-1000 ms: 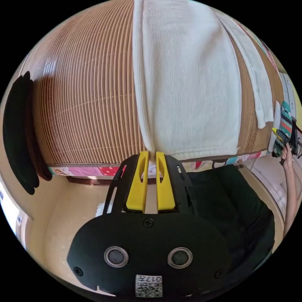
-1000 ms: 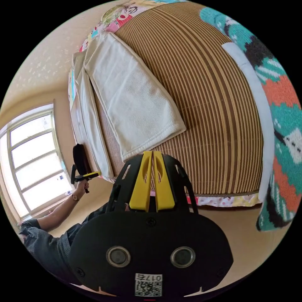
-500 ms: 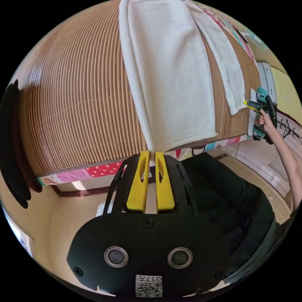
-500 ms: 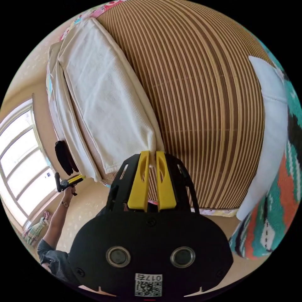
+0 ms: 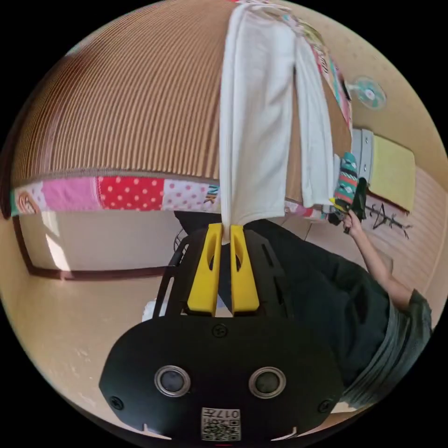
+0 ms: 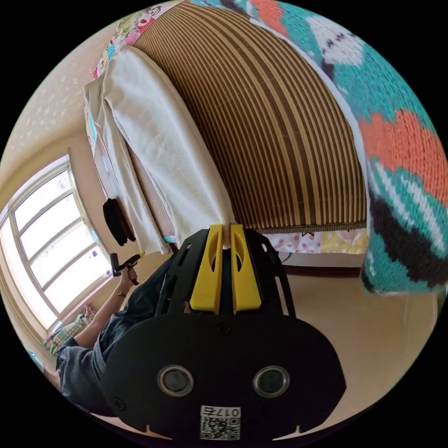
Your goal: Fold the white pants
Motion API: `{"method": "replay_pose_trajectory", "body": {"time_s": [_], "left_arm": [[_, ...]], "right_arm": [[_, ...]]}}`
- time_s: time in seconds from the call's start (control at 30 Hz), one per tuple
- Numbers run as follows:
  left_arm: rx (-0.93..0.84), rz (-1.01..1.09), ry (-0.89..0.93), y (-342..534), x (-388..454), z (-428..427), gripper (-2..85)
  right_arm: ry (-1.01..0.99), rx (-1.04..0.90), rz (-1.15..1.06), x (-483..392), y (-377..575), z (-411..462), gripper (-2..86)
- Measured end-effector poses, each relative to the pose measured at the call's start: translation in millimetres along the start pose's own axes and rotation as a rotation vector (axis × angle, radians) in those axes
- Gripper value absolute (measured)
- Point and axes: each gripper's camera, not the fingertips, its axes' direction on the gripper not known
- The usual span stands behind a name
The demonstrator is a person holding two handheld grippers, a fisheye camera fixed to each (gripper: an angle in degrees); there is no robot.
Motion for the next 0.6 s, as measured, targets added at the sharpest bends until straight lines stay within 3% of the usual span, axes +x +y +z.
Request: {"method": "replay_pose_trajectory", "body": {"time_s": [0.03,0.1,0.2,0.3,0.43,0.5,0.6], "left_arm": [[0.075,-0.202,0.057,19,-27,6,4.0],[0.192,-0.417,0.139,51,-47,15,4.6],[0.34,-0.456,0.073,84,-12,18,4.4],[0.352,-0.141,-0.042,82,84,25,5.0],[0.195,0.44,0.129,71,251,59,8.1],[0.115,0.564,0.108,66,316,76,12.2],[0.147,0.701,-0.009,62,396,95,17.0]], "right_arm": [[0.027,0.0,-0.012,-1,7,0,3.0],[0.035,0.052,-0.053,-10,37,-6,3.0],[-0.033,0.151,-0.133,-35,77,-25,2.9],[-0.094,0.183,-0.3,-79,106,-34,2.8],[-0.076,0.132,-0.502,-137,129,-25,2.8],[-0.049,0.1,-0.594,-169,139,-14,2.7],[-0.059,0.064,-0.688,-199,145,-5,2.6]]}}
